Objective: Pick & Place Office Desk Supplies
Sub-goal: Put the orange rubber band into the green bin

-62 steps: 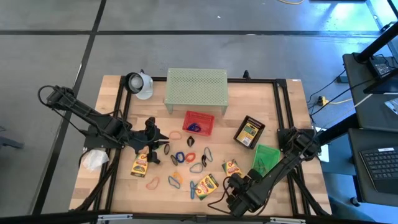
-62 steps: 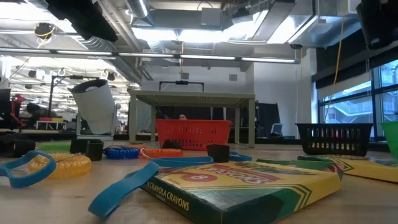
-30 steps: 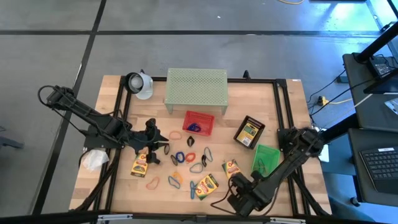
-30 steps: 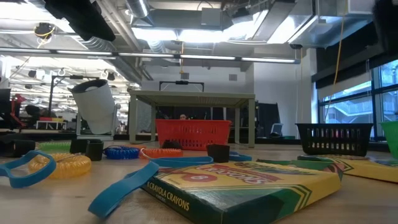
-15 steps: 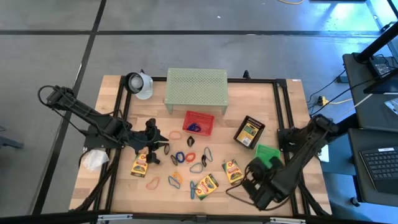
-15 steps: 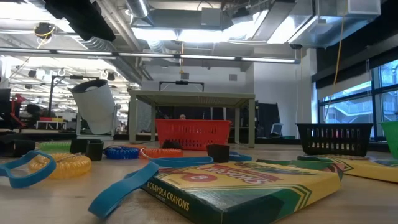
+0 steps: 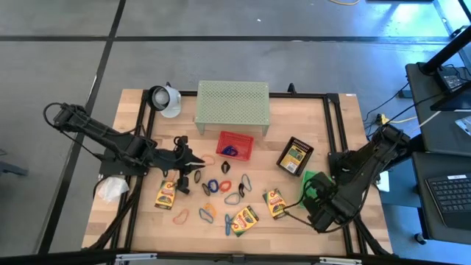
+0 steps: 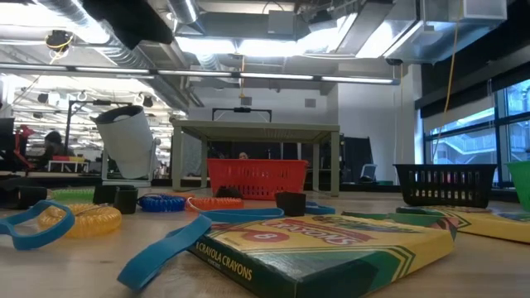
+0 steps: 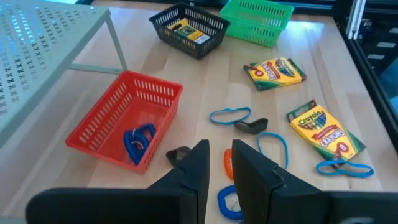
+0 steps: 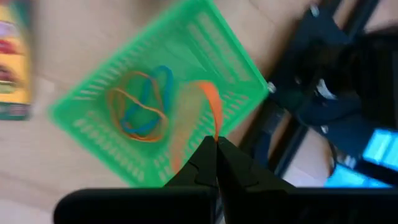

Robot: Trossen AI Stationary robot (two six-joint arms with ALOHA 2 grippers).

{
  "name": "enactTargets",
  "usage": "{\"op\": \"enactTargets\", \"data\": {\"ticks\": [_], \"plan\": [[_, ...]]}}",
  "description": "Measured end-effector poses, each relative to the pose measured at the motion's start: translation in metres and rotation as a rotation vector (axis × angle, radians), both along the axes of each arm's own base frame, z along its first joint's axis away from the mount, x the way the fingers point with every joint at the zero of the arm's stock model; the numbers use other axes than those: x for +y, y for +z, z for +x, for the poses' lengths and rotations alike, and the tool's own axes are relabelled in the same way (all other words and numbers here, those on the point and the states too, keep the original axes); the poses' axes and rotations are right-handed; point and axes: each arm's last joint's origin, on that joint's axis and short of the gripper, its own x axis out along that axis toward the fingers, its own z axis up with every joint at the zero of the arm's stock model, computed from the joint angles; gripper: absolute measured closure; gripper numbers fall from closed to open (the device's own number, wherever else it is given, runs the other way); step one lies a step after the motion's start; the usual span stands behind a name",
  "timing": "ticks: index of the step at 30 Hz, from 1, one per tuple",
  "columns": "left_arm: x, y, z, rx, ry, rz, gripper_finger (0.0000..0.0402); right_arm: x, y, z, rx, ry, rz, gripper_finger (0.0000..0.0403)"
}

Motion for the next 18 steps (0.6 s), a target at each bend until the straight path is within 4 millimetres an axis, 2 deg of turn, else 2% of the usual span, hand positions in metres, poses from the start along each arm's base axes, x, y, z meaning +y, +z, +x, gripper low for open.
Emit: {"op": "enactTargets", "data": {"ticks": [6, 18], "plan": [[0.009, 0.0, 0.003, 0.01, 0.005, 0.023, 0.0341, -0.007, -0.021, -0.001, 0.059, -0.032, 0.026, 0.0403], [0.024, -0.004, 0.011, 0.033, 0.069, 0.028, 0.0341, -0.028, -0.044, 0.017, 0.067, 0.04, 0.065, 0.0403]]}}
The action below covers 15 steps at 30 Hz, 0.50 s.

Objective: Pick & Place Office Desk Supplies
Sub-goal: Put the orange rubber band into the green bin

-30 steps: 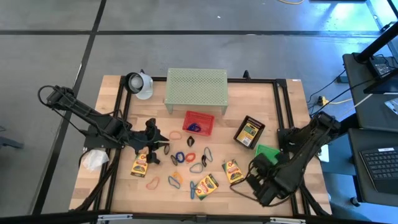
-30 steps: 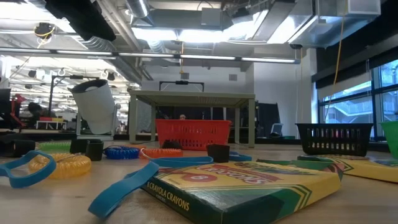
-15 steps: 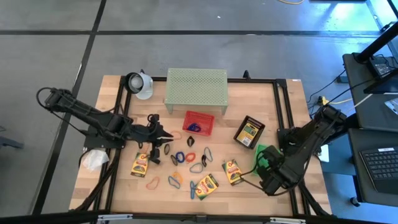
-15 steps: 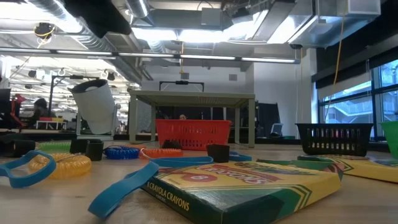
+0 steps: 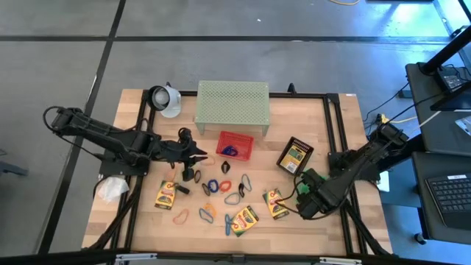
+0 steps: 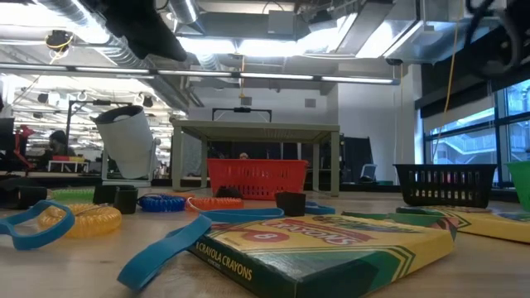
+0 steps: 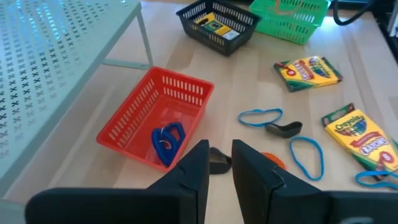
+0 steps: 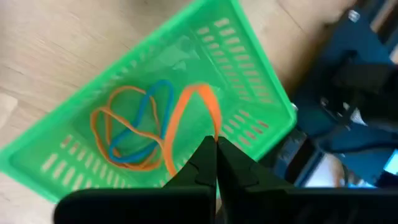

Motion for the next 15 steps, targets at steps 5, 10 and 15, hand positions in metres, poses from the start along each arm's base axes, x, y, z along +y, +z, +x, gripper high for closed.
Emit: {"op": "enactTargets", "data": {"ticks": [5, 10, 15], "plan": [[0.004, -0.004, 0.006, 0.02, -0.022, -0.006, 0.0341, -0.013, -0.016, 0.005, 0.037, 0.045, 0.044, 0.0403], [0.009, -0.005, 0.01, 0.017, -0.023, -0.006, 0.0341, -0.024, -0.037, 0.01, 0.021, 0.074, 0.13, 0.0403], [0.013, -0.005, 0.011, 0.02, -0.026, -0.013, 0.0341, -0.031, -0.042, 0.014, 0.019, 0.102, 0.144, 0.0403]]}}
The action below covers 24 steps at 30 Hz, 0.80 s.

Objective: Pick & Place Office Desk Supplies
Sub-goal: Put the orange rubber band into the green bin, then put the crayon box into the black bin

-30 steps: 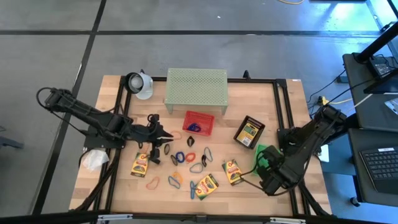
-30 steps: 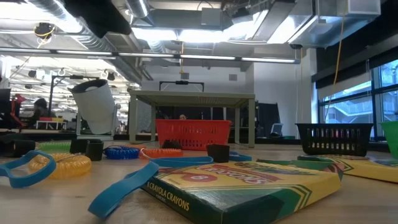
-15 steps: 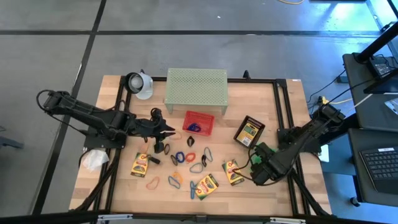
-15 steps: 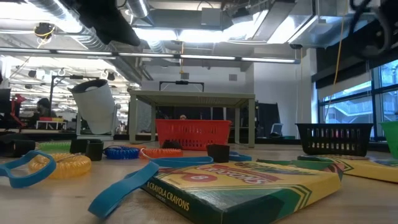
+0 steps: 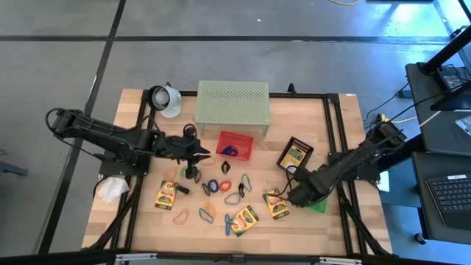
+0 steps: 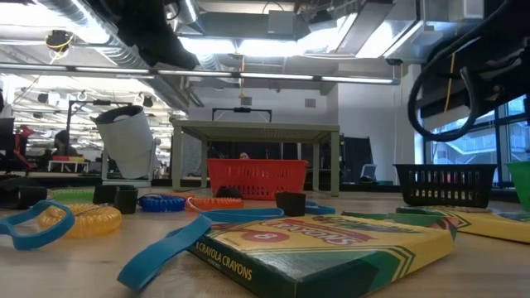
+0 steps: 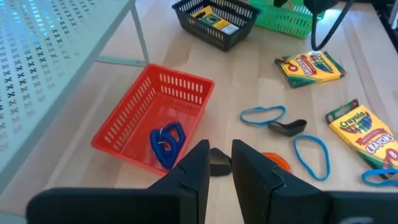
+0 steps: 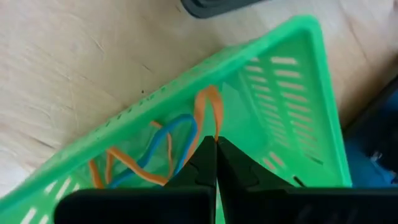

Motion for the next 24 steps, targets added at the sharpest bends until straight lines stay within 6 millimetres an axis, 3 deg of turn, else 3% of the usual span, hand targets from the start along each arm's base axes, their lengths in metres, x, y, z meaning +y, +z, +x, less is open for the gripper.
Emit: {"op": "enactTargets", "data": {"ticks": [12, 24], "plan": [[0.0032, -0.0005, 0.0002, 0.008, 0.0, -0.012, 0.0341, -0.0052, -0.0001, 0.0037, 0.017, 0.001, 0.033, 0.0385], [0.0033, -0.0033, -0.002, 0.044, -0.004, -0.01, 0.0341, 0.0031, 0.0025, -0.002, 0.017, -0.049, 0.011, 0.0232]]}}
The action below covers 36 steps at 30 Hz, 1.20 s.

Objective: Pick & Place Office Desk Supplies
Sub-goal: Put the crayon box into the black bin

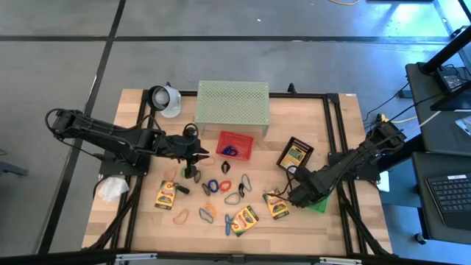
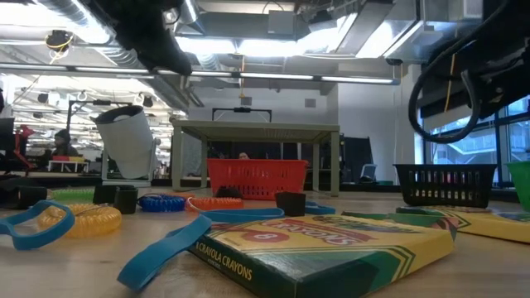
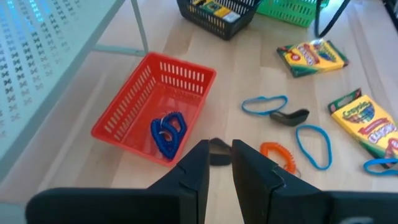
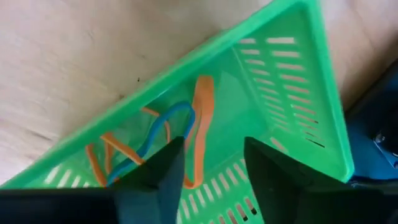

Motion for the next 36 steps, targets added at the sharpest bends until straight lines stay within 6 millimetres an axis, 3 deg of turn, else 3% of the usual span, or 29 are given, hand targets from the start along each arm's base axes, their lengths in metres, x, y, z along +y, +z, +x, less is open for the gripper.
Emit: {"op": "enactTargets", "data": {"ticks": [8, 17, 23, 28, 36], "plan": [[0.0, -0.002, -0.001, 0.021, 0.005, -0.003, 0.0341, 0.018, 0.043, 0.0, -0.052, 0.006, -0.112, 0.0219], [0.0, -0.001, -0.001, 0.011, 0.008, -0.03, 0.0341, 0.033, 0.06, 0.003, -0.198, -0.005, -0.144, 0.0253], [-0.002, -0.001, -0.001, 0.016, -0.042, -0.075, 0.0341, 0.052, 0.08, 0.027, -0.511, 0.055, -0.079, 0.0266], [-0.002, 0.001, 0.002, -0.029, -0.028, -0.081, 0.0341, 0.054, 0.088, 0.05, -0.728, 0.111, -0.085, 0.0274], [-0.016, 0.007, 0.009, -0.127, -0.125, -0.085, 0.0341, 0.055, 0.087, 0.065, -0.815, 0.167, -0.112, 0.0293]]}}
